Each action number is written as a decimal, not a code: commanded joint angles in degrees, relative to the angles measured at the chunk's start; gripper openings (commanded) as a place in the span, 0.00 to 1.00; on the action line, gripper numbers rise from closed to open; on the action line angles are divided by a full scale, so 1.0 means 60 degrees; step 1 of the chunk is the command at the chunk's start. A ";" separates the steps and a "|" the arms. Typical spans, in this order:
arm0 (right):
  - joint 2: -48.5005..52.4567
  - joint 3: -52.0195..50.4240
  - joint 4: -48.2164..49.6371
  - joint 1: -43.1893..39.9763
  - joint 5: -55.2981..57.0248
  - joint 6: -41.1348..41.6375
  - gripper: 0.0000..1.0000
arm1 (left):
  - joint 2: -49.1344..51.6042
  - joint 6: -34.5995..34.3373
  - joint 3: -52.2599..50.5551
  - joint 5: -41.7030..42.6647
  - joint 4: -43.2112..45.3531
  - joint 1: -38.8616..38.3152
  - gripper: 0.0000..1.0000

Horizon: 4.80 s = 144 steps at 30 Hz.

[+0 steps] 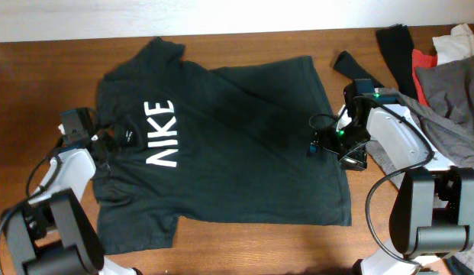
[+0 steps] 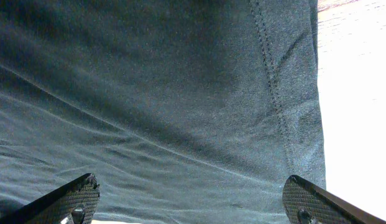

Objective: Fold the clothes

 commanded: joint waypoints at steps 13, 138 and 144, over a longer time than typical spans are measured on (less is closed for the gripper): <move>-0.0029 0.0095 0.0018 -0.0044 -0.0127 -0.0095 0.99 | 0.1665 -0.0463 -0.0117 -0.0321 -0.1177 0.1359 0.08; 0.7457 0.8856 0.4408 0.1126 0.1319 -0.1843 0.04 | -0.2335 0.0157 0.4601 0.2007 -0.4404 -0.1566 0.99; 0.7686 0.8852 0.4368 0.1115 0.2488 -0.1847 0.04 | -0.2335 0.0157 0.4601 0.2007 -0.4404 -0.1566 0.99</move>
